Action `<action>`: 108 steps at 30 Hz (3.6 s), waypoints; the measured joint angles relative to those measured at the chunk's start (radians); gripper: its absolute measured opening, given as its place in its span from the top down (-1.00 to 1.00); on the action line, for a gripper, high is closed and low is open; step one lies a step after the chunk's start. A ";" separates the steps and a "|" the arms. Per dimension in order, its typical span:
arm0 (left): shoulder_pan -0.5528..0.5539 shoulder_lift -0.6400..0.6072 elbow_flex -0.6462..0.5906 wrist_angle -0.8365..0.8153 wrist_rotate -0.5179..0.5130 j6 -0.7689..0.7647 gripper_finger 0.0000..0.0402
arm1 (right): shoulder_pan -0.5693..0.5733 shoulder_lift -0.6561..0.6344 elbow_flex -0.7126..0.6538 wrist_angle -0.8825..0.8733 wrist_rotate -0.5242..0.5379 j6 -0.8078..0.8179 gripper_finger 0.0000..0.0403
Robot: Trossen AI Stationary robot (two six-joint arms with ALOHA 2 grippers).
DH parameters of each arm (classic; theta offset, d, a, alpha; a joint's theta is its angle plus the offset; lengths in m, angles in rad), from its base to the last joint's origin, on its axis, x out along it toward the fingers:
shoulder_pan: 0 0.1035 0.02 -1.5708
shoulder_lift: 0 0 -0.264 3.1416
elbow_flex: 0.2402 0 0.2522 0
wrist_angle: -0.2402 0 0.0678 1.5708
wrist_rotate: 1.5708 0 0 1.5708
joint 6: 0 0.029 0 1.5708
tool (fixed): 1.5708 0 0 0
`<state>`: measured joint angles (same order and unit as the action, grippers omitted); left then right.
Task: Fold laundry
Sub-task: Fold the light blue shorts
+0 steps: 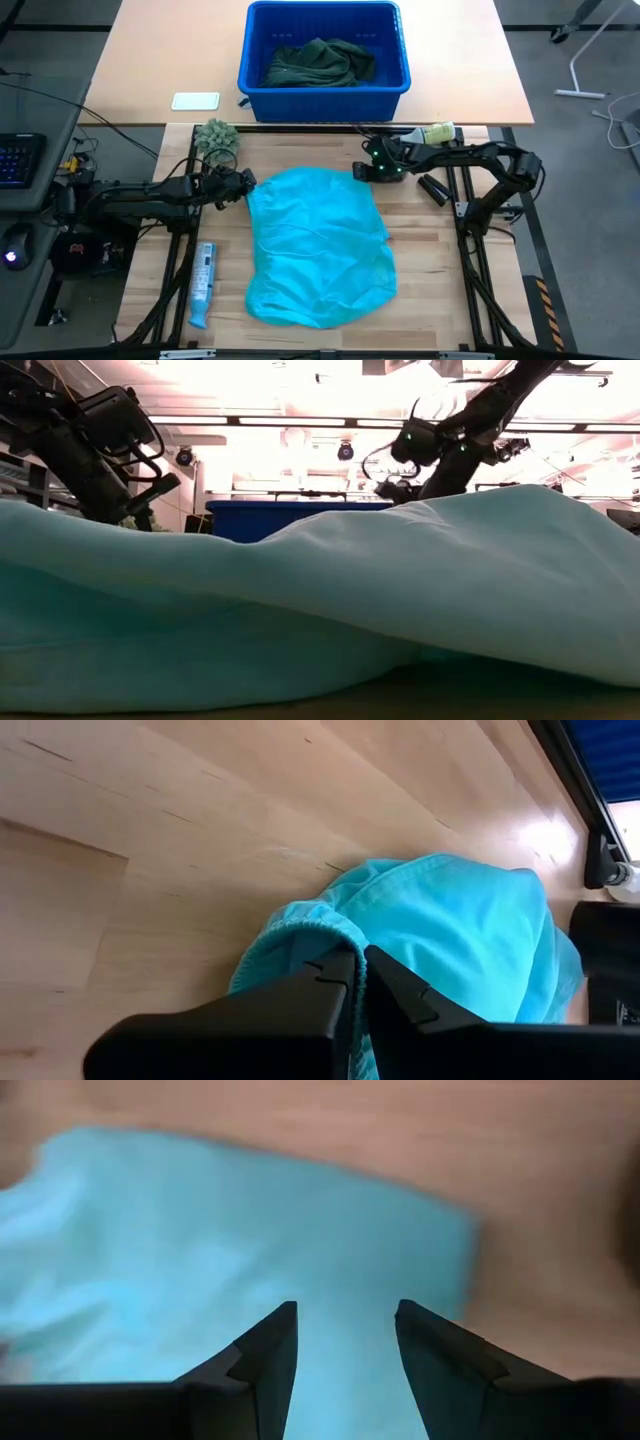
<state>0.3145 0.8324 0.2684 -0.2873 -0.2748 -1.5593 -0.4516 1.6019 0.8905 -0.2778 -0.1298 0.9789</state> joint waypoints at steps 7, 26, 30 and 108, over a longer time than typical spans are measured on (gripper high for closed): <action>0.000 0.000 0.000 0.000 -0.004 0.000 1.00 | 0.015 -0.003 0.039 0.242 -0.090 -0.054 0.23; 0.000 0.000 0.000 0.002 0.004 0.000 1.00 | -0.101 0.221 0.042 0.566 -0.265 -0.150 0.23; 0.000 0.000 0.000 0.001 0.004 0.000 1.00 | -0.102 0.231 0.042 0.492 -0.276 -0.191 0.23; 0.037 0.001 0.000 0.011 -0.071 0.071 1.00 | -0.109 0.164 0.043 0.011 -0.123 -0.169 0.98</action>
<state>0.3514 0.8330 0.2687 -0.2768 -0.3456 -1.4878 -0.5607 1.7659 0.9337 -0.2667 -0.2530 0.8097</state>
